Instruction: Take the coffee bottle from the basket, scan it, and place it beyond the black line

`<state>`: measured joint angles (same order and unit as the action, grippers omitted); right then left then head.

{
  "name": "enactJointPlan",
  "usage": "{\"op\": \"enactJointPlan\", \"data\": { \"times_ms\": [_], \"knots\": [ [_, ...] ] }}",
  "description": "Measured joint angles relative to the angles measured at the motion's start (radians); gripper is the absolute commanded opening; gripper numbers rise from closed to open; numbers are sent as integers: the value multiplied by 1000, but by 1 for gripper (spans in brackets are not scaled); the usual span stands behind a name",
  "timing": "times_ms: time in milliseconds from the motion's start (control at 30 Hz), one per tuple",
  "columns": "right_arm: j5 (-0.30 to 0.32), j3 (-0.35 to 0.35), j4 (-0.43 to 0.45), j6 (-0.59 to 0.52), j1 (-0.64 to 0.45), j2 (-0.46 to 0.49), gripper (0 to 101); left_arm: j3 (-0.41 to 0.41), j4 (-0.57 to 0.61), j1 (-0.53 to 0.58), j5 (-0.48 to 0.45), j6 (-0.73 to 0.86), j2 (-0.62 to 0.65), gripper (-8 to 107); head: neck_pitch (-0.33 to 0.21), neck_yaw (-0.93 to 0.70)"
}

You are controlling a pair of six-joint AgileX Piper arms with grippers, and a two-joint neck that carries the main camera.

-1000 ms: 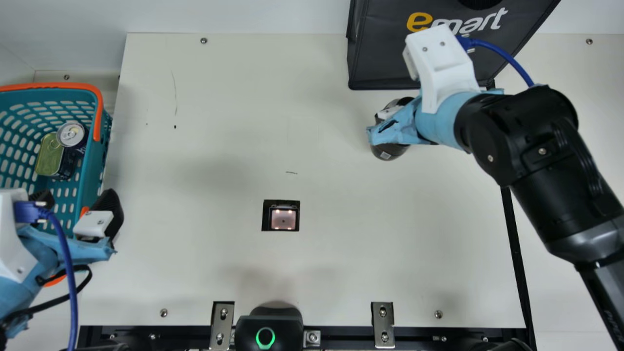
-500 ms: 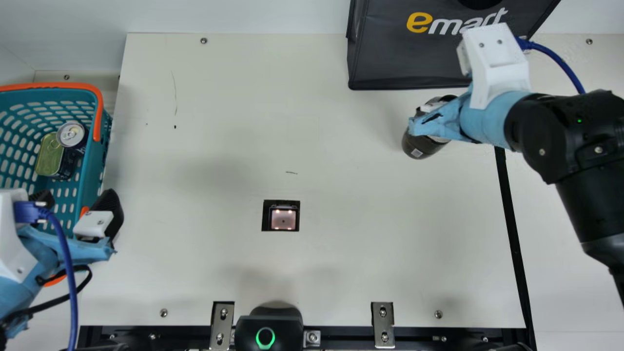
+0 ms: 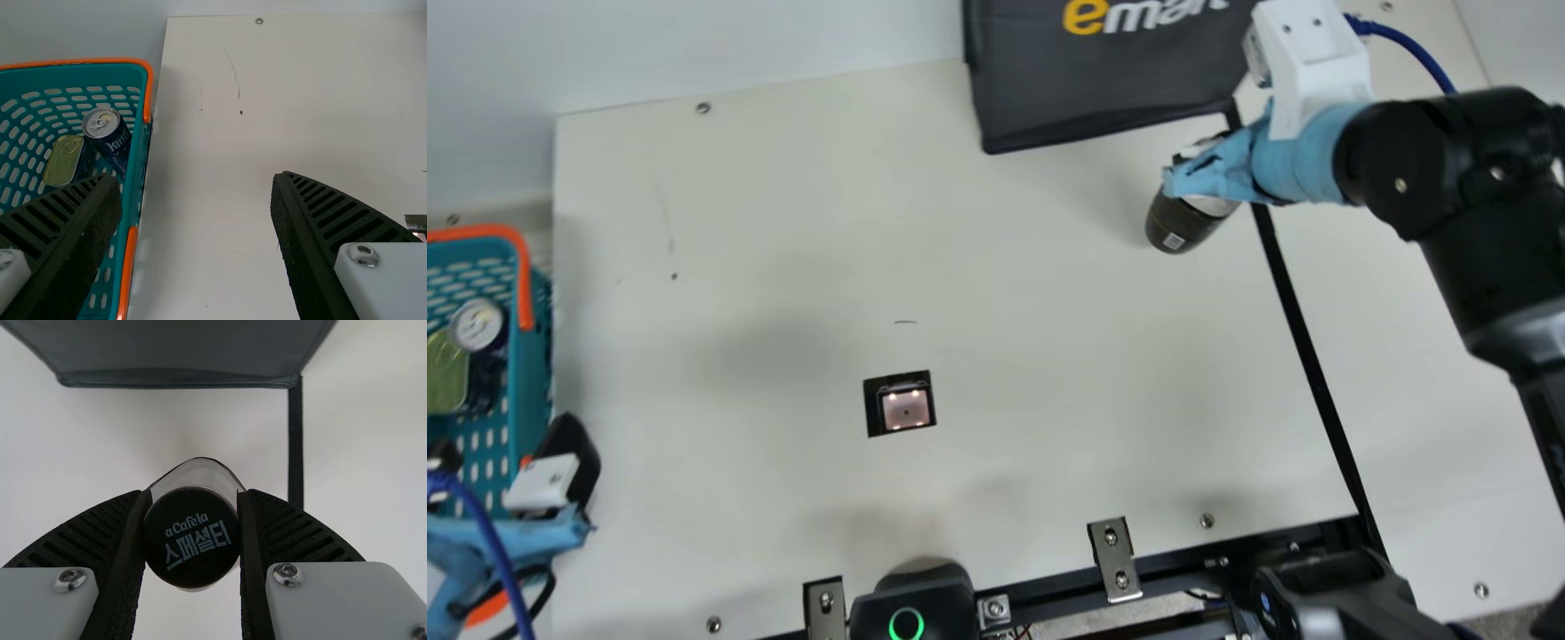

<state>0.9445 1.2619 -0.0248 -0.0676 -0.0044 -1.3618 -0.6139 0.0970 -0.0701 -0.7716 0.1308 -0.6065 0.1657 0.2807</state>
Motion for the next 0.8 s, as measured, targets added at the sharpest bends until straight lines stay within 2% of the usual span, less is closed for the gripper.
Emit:
{"op": "enactJointPlan", "data": {
  "times_ms": [167, 800],
  "knots": [
    [-4, -2, -21, -30, -73, 1, 0, 0, 0, 0, 0, 0, 0, 90, 0, 94],
    [-22, 20, -71, -125, -337, -45, 0, 0, 0, 0, 0, 0, 0, 90, 0, 94]
  ]
}}
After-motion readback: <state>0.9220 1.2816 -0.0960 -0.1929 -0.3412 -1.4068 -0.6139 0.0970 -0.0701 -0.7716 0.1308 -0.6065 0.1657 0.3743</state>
